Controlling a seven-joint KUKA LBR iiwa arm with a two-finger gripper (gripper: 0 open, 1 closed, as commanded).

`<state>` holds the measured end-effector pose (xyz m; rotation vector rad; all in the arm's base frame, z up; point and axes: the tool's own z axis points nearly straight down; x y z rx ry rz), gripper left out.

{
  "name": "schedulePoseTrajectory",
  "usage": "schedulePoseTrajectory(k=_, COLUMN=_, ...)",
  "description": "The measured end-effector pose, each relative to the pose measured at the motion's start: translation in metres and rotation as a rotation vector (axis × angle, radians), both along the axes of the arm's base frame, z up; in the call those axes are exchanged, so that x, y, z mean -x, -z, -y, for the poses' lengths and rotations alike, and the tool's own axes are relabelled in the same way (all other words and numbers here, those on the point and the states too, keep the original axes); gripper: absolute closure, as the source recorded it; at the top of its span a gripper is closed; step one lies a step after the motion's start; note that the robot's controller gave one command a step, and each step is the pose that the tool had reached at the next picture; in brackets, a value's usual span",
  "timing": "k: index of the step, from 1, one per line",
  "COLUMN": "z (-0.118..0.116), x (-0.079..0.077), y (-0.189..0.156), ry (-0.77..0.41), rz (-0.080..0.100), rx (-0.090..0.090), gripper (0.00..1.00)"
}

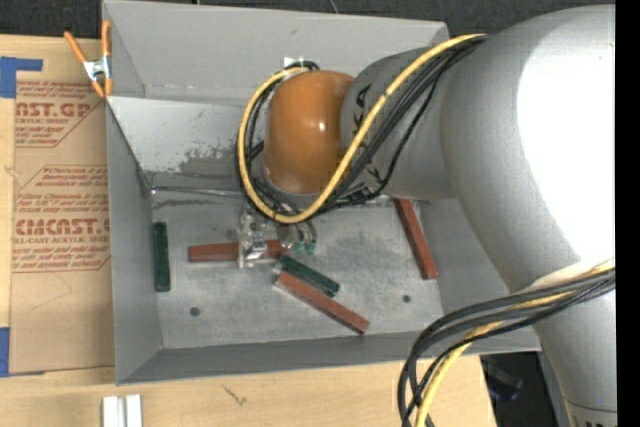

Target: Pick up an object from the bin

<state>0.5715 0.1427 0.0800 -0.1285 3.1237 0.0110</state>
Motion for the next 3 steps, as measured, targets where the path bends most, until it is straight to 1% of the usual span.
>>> schedulePoseTrajectory(k=1, z=0.001, x=0.004, y=-0.017, ry=0.000, rz=-0.019, rx=0.007, gripper=1.00)
schedulePoseTrajectory(k=3, z=0.001, x=0.001, y=-0.048, ry=0.000, rz=-0.012, rx=0.005, gripper=1.00)
